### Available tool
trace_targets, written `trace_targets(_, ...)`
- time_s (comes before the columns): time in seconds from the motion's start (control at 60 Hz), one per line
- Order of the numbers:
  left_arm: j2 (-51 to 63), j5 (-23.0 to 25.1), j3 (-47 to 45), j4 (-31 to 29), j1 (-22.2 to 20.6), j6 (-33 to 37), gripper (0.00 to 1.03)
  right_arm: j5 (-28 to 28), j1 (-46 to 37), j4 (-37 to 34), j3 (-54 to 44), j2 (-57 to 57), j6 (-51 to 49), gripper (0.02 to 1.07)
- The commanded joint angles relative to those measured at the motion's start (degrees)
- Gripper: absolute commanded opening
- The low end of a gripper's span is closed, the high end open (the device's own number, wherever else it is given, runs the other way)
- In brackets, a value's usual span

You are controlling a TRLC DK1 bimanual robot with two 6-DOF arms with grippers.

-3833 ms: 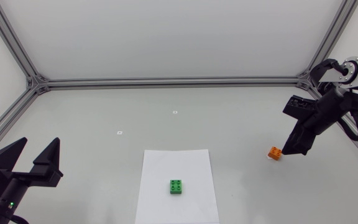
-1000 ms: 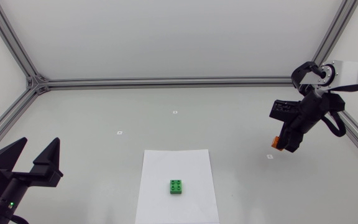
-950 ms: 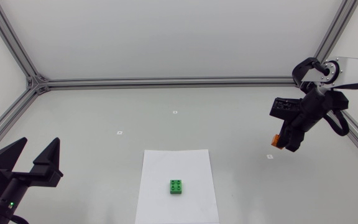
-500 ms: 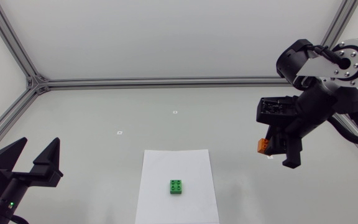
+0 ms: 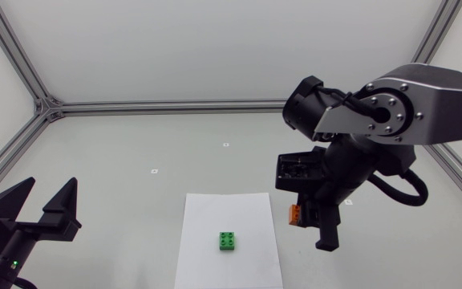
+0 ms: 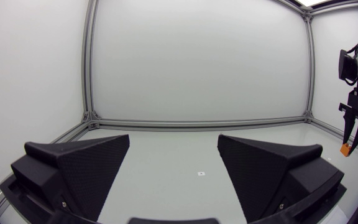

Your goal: Pick up the orange 2x2 brick with the right arm and stack it on top of the green 2x2 brick in the center

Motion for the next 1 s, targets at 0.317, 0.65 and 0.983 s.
trace_targets(0.317, -0.45, 0.23, -2.35, -0.87, 0.16, 0.75, 0.99, -0.24, 10.73, 3.61, 4.97, 10.35, 7.64, 0.08)
trace_targets(0.65, -0.45, 0.23, -2.35, -0.87, 0.16, 0.75, 0.99, -0.06, 16.18, 4.93, 11.30, 18.88, 9.22, 0.08)
trace_targets(0.983, -0.45, 0.23, -2.35, -0.87, 0.16, 0.75, 0.99, 0.02, 16.97, 4.93, 15.87, 25.12, 7.55, 0.08)
